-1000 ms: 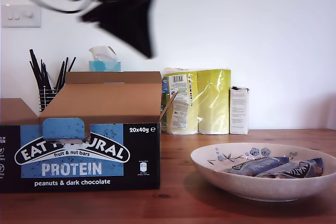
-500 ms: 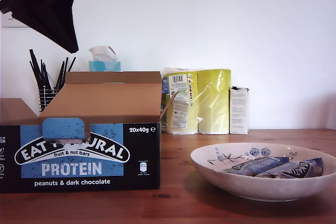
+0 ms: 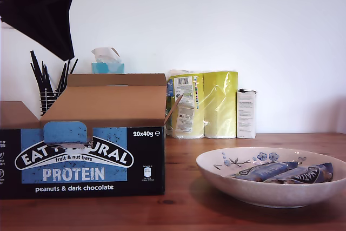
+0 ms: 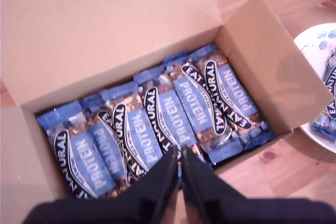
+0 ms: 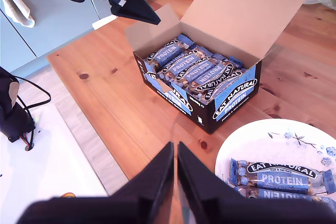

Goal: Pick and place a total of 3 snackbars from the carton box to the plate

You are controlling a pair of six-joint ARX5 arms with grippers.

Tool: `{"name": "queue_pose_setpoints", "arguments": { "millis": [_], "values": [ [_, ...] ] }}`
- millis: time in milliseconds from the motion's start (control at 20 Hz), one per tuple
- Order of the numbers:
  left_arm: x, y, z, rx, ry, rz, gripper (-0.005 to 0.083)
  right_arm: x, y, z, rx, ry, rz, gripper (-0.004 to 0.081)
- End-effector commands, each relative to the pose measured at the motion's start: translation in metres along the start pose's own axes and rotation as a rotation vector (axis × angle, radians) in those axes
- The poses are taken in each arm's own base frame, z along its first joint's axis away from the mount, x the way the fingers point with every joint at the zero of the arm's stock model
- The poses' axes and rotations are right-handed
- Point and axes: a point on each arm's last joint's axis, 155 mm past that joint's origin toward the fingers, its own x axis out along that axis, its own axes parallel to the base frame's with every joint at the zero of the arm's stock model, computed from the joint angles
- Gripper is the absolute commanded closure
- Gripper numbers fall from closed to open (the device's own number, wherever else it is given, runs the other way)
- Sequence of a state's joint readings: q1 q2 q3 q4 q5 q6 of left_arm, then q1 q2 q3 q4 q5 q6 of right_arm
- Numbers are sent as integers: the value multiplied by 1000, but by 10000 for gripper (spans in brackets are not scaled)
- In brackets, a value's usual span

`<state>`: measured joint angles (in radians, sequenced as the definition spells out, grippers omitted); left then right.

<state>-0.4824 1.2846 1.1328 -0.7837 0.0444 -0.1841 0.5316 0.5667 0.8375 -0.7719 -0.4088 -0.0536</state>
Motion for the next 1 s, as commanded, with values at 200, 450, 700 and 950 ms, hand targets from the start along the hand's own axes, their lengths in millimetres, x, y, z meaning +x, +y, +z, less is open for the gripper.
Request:
{"name": "queue_pose_setpoints", "arguments": {
  "millis": [200,450,700,950],
  "values": [
    [13,-2,-22,-81,89,-15,47,1,0,-2,-26,1,0,783],
    [45,1,-29,-89,154,16,47,1,-8,-7,-27,23,-42,783],
    [80,17,-39,-90,214,102,47,-2,-28,-25,-23,99,-154,783],
    [99,38,-35,-59,198,207,91,-3,-29,-27,-21,107,-156,783]
  ]
}}
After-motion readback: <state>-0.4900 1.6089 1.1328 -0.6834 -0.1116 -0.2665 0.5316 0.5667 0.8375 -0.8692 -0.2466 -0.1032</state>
